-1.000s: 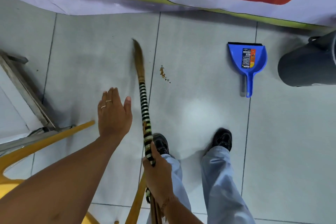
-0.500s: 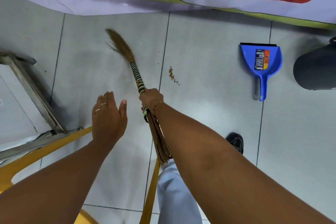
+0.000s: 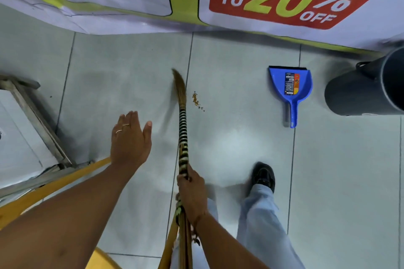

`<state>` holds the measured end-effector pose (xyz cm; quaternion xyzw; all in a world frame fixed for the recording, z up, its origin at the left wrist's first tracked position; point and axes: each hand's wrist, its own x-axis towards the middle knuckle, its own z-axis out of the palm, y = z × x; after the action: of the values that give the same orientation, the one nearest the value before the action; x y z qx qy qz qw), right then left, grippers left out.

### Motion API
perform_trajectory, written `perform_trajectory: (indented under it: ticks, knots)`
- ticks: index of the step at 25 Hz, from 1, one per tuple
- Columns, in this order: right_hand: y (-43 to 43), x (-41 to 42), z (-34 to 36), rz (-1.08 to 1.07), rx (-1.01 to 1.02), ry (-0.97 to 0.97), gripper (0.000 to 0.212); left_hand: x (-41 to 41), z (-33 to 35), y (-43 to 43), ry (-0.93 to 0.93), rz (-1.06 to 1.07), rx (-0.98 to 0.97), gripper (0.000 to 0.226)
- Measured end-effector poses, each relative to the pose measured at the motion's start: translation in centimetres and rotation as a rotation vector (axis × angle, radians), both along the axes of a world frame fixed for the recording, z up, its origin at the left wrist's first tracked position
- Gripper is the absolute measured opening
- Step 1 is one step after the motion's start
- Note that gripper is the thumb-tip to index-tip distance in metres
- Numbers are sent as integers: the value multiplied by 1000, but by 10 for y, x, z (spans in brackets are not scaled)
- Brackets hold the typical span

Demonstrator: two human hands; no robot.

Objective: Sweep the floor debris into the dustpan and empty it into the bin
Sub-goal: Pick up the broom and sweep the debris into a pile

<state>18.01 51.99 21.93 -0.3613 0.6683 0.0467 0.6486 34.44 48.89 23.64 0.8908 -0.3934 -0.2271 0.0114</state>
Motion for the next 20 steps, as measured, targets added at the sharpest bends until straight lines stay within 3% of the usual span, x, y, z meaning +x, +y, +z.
perform_trajectory:
  ticks: [2, 5, 8, 12, 20]
  knots:
    - [-9, -7, 17, -62, -44, -25, 36, -3, -4, -5, 13, -3, 4, 51]
    - [-76, -11, 6, 63, -282, 51, 40, -16, -8, -15, 31, -28, -6, 52]
    - [-198, -23, -45, 341, -452, 227, 36, -45, -28, -40, 62, -17, 35, 54]
    - [-331, -48, -78, 611, -396, 413, 39, -86, -44, -79, 100, 49, 99, 56]
    - [-429, -143, -73, 1419, -546, 502, 42, -165, -63, -182, 166, 172, 116, 54]
